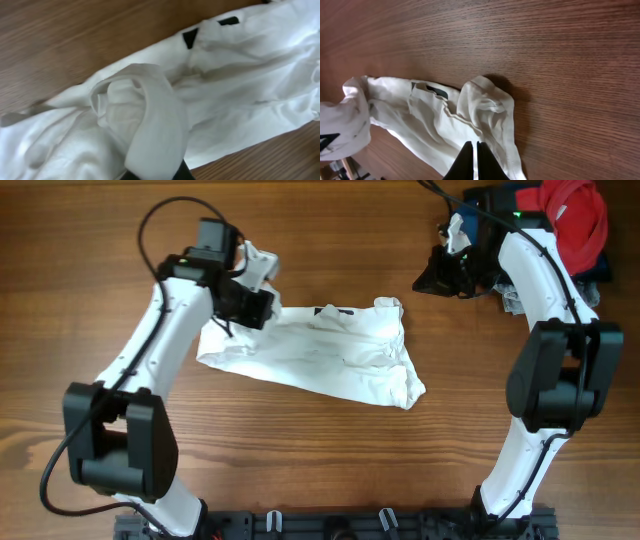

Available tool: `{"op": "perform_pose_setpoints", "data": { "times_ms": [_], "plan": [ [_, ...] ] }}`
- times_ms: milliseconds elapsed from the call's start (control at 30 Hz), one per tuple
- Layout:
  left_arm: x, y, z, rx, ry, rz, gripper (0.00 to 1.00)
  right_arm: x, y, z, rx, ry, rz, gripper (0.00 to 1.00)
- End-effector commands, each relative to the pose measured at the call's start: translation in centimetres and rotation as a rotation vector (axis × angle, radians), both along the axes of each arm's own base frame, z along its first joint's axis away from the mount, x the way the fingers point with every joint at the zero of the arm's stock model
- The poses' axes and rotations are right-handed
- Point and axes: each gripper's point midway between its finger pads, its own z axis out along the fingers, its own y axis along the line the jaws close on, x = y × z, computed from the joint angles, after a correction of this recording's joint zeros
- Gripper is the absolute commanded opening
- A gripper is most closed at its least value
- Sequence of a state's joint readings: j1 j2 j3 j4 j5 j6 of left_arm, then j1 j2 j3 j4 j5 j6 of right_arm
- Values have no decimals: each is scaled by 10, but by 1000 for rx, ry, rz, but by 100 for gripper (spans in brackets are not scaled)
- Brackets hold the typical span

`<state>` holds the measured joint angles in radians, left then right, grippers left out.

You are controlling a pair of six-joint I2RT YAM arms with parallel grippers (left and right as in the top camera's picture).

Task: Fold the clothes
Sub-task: 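Fold the shirt's left end toward the centre with the left gripper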

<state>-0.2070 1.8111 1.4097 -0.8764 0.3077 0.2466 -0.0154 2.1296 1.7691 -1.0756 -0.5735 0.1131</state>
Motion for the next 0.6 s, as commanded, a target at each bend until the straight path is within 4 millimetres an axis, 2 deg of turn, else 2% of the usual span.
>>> {"op": "perform_pose_setpoints", "data": {
  "times_ms": [0,33,67,100,133,300,433,500,567],
  "plan": [
    [-2,-15,-15,15,42,-14,8,-2,8,0,30,-12,40,4],
    [-4,-19,-18,16,47,-26,13,-2,8,0,30,-13,40,4],
    [-5,-23,-18,17,47,-34,27,-2,8,0,30,-14,40,4],
    [-7,-27,-18,17,47,-45,52,-1,8,0,30,-15,40,4],
    [-8,-32,-18,17,44,-59,100,-1,8,0,30,-16,40,4],
    [-7,-32,-17,16,42,-54,100,-2,8,0,30,-14,40,4],
    [-2,-16,-17,14,51,0,100,-7,10,-1,29,-2,61,4],
    [2,-3,-17,14,55,34,100,-19,13,-3,15,43,82,5],
    [9,15,-15,8,48,90,100,-30,14,-8,-15,88,94,19]
  ]
}}
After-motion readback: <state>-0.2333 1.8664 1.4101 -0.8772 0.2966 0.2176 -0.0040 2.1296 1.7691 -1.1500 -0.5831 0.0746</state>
